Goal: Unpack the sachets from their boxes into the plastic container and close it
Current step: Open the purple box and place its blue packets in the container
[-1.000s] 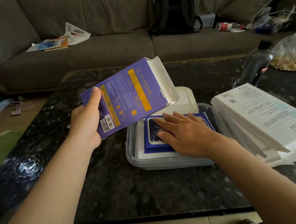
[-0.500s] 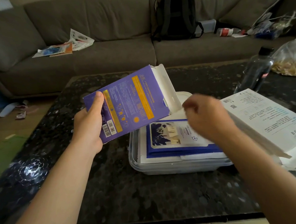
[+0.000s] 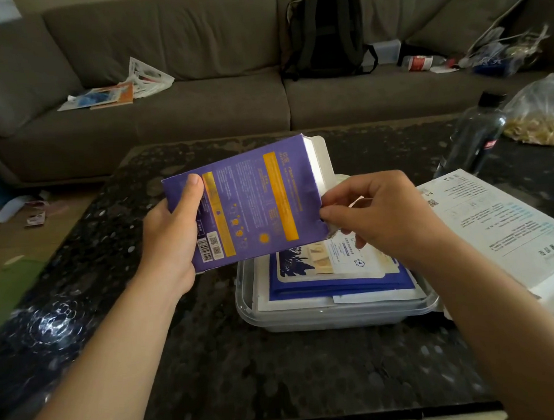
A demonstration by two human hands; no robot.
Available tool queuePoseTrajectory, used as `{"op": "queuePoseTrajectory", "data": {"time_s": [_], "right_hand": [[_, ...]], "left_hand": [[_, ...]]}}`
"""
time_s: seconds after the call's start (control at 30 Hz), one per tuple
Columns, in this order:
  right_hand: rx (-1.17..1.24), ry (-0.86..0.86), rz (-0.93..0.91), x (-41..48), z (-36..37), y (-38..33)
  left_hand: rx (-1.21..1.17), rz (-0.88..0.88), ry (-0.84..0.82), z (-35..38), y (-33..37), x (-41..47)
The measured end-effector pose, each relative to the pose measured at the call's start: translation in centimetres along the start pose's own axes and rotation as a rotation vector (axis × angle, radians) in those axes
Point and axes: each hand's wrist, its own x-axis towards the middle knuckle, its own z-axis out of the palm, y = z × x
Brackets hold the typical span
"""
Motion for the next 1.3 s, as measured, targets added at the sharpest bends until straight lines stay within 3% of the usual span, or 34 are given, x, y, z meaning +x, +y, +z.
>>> {"op": "queuePoseTrajectory", "data": {"time_s": [0.47,0.73,1.3], "right_hand": [[0.012,-0.020,0.023,0.6,0.4,0.3],[-0.201,-0.011,0.031,0.9,1.2,0.9],[0.285,-0.050,0.241,0.9,-1.2,0.5]], "left_hand": [[0.008,0.044,-0.068,-0.1,0.2,-0.1],[0.029,0.104,-0.111,-0.1,0.1,-0.1],[0.091,0.066,-0.029,-1.2,0.3,1.0]]}}
